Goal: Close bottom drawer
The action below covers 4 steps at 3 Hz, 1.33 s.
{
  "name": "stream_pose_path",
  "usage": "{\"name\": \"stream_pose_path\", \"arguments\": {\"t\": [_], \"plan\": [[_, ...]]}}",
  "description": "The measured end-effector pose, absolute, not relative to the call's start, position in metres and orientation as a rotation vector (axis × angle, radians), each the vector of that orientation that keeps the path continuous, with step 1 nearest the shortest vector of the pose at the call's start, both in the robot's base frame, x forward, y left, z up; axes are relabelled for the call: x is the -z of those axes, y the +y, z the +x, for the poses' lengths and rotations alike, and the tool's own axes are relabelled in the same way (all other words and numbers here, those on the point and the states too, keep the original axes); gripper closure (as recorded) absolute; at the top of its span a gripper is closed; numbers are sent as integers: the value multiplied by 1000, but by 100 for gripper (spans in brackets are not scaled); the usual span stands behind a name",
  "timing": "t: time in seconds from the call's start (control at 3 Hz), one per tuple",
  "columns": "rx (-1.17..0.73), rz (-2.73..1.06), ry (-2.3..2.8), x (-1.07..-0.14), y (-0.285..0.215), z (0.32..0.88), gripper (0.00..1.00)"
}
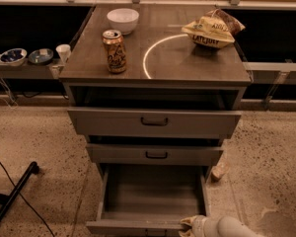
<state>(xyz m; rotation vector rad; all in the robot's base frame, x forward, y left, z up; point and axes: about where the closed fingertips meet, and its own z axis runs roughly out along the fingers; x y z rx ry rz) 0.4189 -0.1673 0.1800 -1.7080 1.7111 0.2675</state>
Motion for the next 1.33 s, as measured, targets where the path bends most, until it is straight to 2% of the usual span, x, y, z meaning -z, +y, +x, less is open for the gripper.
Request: {"name": "stream_pose_path", "arguments": {"t": [1.33], "plan": [[-247, -1715, 1640, -187, -150, 477, 100]]}}
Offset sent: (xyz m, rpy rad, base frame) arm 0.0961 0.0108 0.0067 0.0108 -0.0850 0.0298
